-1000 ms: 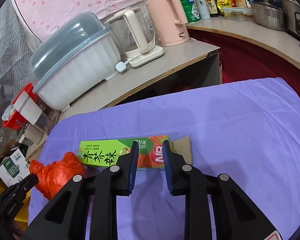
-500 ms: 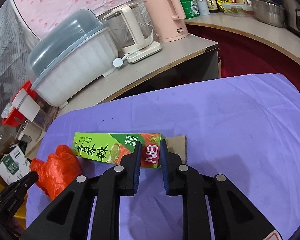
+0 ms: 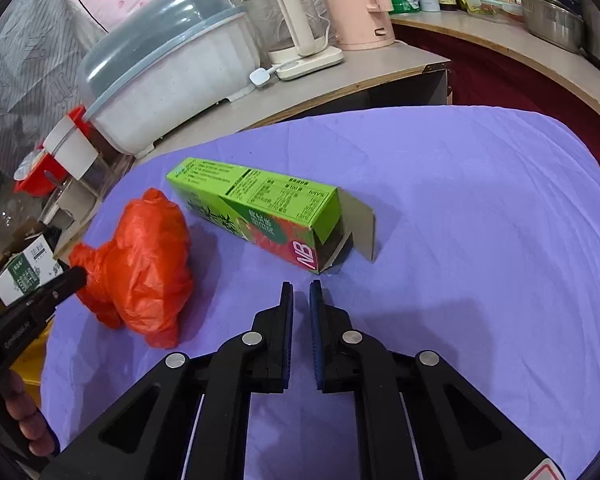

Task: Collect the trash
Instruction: 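Grasp the green juice carton by its open flap with the right tool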

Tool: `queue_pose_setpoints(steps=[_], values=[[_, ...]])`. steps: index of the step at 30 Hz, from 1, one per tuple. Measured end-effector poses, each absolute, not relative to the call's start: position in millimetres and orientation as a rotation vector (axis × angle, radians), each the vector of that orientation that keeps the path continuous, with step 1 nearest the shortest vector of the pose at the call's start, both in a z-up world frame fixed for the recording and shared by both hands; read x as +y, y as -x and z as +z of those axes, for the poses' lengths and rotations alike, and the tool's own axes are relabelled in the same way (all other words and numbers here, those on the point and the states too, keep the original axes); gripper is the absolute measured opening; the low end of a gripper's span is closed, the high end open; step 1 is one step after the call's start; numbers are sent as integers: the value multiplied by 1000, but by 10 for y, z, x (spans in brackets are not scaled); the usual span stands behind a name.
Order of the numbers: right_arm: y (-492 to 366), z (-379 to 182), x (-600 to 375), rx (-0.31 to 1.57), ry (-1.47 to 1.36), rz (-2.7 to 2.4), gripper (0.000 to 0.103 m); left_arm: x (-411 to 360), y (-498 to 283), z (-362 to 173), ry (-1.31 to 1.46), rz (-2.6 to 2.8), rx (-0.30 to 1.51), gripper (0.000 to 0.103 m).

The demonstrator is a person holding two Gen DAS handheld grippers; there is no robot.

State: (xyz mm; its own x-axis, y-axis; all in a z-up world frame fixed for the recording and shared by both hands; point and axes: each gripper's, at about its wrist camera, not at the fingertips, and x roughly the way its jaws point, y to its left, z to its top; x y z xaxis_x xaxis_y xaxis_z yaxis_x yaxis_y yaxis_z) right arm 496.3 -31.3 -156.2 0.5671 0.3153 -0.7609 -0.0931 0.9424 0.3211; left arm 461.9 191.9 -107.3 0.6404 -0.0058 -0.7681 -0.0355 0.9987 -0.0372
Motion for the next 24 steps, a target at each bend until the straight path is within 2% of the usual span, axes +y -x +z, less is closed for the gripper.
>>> queue_pose_setpoints(steps=[4,18,19,21,24], values=[[-4931,-1419,-406,888,-267,223,13,1886,-4573,-1065,54,18,879,6],[-5192,-1572,-255,905,-230,292,14,1882,-4619,-1122,68,25,882,6],[-5198,-1584,-246,905,-229,299,13,1883,-4624,-1123,68,26,882,6],[-5198,-1590,-234,900,-229,305,2,1886,-4630,-1125,69,26,883,6],[-5167,-1575,-220,884,-229,308,1,1888,-4633,-1123,70,25,883,6]])
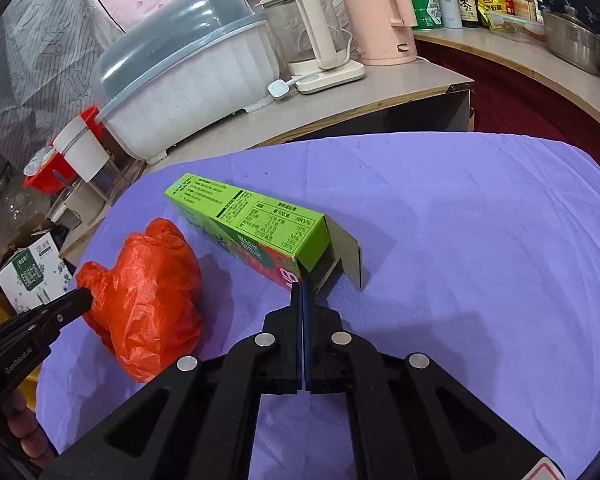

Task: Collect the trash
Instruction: 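Grasp the green juice carton by its open flap with the right tool, then lift the red bag and green carton and carry both over the bin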

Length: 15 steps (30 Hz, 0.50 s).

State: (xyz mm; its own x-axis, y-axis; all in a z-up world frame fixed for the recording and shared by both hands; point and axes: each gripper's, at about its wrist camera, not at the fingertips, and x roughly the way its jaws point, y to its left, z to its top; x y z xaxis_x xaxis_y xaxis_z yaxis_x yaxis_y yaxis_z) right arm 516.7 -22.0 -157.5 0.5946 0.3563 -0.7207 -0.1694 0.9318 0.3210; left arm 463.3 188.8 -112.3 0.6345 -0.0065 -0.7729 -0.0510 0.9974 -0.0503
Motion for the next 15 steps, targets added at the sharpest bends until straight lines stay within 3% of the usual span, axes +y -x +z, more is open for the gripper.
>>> queue_pose_setpoints(steps=[7,11,15], values=[[-5010,-1426,-293,855,-228,280,2,1871,-4607,-1106,67,23,880,6],[-5052,-1405,-428,847,-241,219,20,1861,-4583,-1088,71,25,877,6],[-5175,-1458,-430,865,-233,220,20,1853,-4583,-1084,71,24,875,6]])
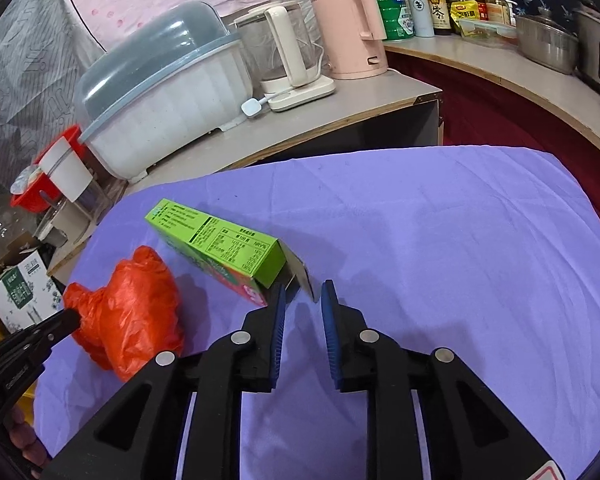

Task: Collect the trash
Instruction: 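Lift the red bag and green carton and carry both over the bin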

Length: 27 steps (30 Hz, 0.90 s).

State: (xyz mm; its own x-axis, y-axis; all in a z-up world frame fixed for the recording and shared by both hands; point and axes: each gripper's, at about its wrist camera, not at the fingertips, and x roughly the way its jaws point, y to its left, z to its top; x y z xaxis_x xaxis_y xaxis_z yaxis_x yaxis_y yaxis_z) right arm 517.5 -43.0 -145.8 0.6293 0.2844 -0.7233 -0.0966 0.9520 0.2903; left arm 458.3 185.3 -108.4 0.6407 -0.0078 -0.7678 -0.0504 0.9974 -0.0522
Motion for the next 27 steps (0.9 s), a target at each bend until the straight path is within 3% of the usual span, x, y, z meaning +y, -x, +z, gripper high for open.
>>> queue_pose_setpoints(steps=[5,8,9,17,27], values=[[-5319,-1534,-349,874,-207,238,20,1826,-4599,-1091,63,20,877,6],[-5335,-1550,-327,874,-204,254,4,1811,-4616,-1092,58,20,876,6],[-5324,-1543,-322,874,-203,256,3,1806,-4614,-1088,58,21,875,6],[-4969,-1199,-507,804,-227,241,2,1715,-4466,-885,56,6,852,6],[-4195,-329,-1130,676,-251,164,2,1243,-3969,-174,26,-68,749,5]])
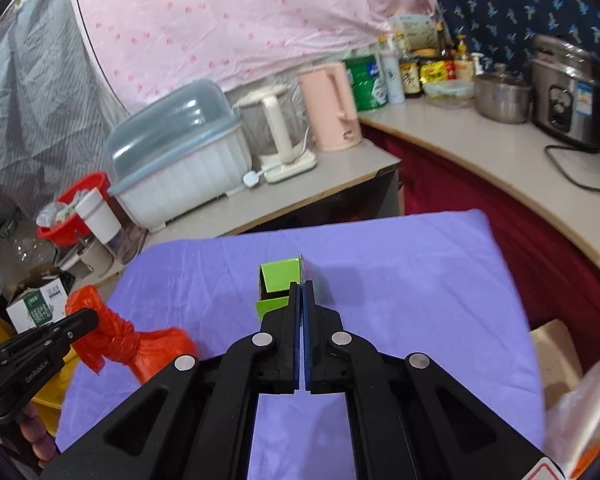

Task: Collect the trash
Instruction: 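Lift the red bag and green carton and carry both over the bin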

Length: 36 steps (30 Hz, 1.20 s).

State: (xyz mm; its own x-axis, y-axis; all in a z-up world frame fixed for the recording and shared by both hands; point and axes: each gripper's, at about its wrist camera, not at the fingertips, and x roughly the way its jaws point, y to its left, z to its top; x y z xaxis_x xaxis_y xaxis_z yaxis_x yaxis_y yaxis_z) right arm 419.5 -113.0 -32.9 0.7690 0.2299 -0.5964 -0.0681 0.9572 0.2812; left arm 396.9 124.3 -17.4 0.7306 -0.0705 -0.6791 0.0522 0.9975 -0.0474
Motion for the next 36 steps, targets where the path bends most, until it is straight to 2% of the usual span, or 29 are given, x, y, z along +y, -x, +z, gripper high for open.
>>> queue_pose_setpoints(steps=[8,16,26,36], values=[[-3369,279,-1840,584,-257,59,2,577,-3396,333,-15,-176,674,4],[-2447,605,-2688,528,-298,-78,2,-367,-2809,610,-74,-326,634,4],[-1499,509,-3658,538,-358,-239,2,-1650,-2211,607,-162,-511,636,4],[-1202,174,-4116,591,-408,-306,2,-2379,-2076,324,-196,-587,703,4]])
